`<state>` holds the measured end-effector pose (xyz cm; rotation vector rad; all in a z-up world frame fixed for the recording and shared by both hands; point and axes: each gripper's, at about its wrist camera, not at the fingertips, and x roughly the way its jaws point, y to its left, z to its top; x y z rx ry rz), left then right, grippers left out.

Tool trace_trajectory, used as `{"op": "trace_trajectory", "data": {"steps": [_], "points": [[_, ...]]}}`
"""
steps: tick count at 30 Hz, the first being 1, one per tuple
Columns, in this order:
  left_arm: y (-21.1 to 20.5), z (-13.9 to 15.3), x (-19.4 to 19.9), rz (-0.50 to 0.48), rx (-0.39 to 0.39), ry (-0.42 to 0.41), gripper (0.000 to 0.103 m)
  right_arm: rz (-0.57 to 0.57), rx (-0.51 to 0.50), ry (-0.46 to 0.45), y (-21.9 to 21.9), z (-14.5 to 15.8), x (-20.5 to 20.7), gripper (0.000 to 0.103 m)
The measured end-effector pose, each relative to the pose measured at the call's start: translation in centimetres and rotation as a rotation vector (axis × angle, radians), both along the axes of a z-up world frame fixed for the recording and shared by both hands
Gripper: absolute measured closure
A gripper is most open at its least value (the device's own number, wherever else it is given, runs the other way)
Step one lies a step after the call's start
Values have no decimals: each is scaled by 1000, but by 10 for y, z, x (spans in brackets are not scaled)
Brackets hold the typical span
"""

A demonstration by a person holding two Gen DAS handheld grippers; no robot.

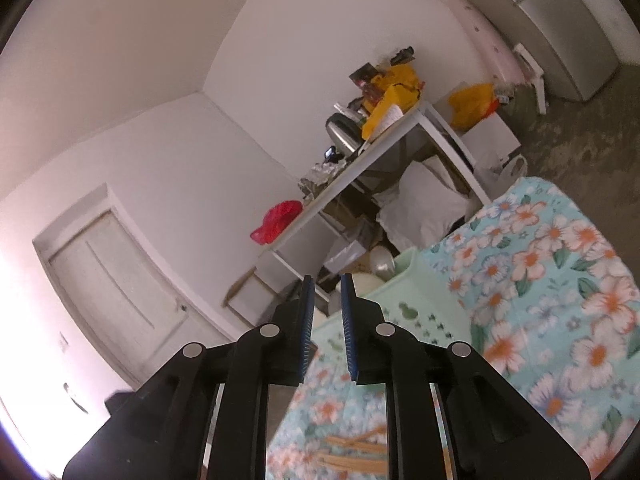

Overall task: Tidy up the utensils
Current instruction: 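Lower the white ladle into the green holder and open the right tool, then reach to the wooden chopsticks and grasp one with the left tool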

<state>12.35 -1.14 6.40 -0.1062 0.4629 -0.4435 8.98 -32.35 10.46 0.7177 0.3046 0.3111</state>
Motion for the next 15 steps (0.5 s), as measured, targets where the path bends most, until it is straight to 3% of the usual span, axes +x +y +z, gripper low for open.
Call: {"op": "trace_trajectory", "data": {"steps": [5,9,15], "points": [[-4,-1,-3,-5,8,2,6,-15,-134,42,18,6,-9,79],[-1,-6,-7,3,-4,15,6,-8,-197,87,37,-7,-25,71],[2,-39,-11,-13,-4,96,6,-45,-348,308,76,-62,-49,71]]}}
